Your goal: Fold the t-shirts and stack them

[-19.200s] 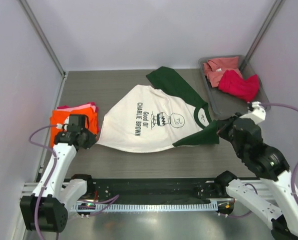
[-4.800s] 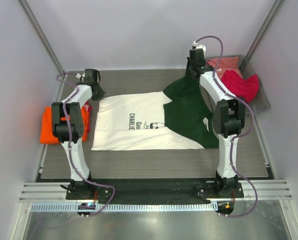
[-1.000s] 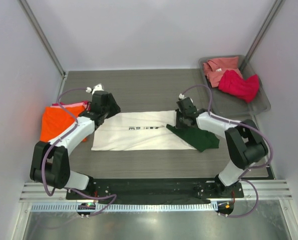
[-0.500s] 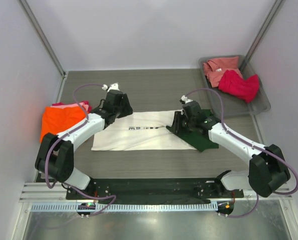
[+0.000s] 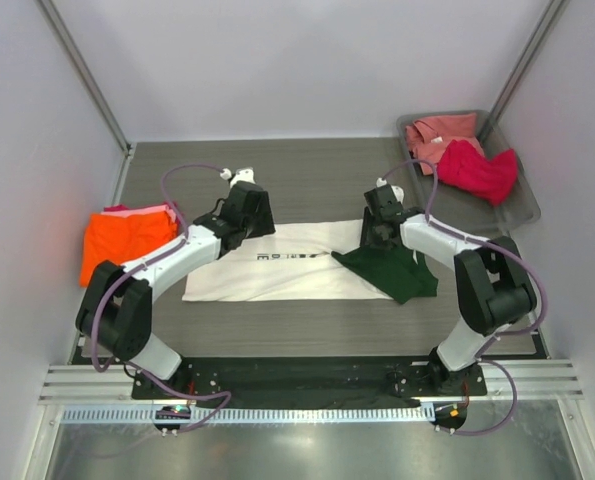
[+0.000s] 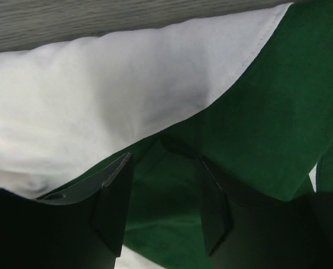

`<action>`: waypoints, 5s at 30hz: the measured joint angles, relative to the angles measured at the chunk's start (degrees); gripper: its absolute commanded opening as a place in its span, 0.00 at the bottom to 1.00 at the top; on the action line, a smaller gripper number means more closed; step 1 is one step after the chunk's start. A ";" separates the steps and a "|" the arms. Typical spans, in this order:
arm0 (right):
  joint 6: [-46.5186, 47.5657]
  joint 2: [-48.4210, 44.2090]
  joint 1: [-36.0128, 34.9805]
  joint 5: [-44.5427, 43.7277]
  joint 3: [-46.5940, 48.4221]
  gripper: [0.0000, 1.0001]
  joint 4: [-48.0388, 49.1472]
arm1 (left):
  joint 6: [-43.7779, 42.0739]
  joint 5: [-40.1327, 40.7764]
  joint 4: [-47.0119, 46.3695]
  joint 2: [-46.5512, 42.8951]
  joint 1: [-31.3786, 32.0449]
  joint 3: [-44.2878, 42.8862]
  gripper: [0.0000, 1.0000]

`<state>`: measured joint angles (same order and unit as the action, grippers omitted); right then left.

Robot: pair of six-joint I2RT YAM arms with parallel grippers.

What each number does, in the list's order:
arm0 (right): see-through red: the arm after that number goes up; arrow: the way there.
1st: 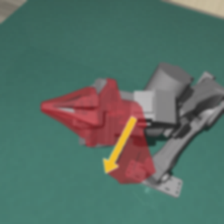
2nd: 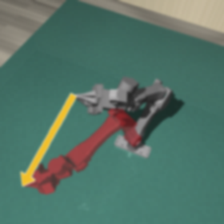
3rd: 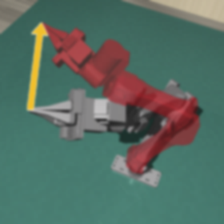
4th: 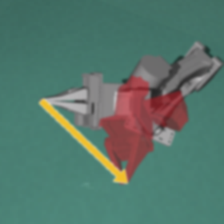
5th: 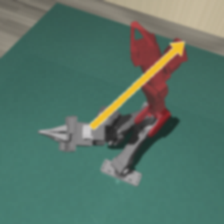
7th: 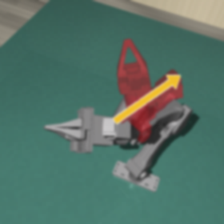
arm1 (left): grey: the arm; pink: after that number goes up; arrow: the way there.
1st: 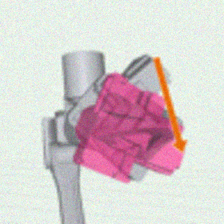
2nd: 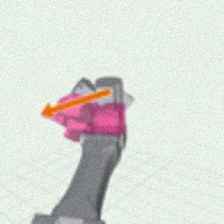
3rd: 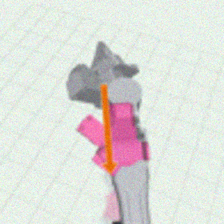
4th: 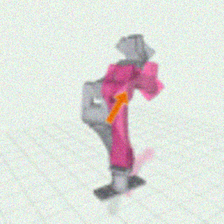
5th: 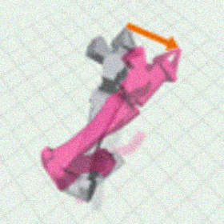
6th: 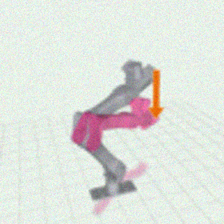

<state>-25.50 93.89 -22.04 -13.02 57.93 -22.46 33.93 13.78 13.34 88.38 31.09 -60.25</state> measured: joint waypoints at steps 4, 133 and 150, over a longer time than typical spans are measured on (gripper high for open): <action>0.22 4.22 0.00 -2.12 1.62 0.53 -0.07 | -0.42 1.16 1.27 0.00 0.00 -0.07 0.56; -7.91 31.23 -16.00 36.63 24.96 0.08 26.86 | 9.38 0.17 -2.84 0.76 -14.93 8.90 0.36; -8.87 35.91 -19.10 39.67 29.31 0.09 25.29 | 10.86 5.14 -4.13 -4.66 -14.73 10.21 0.36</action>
<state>-34.37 129.80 -41.15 26.65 87.24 2.83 44.80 18.92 9.21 83.72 16.36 -50.04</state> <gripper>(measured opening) 0.086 0.355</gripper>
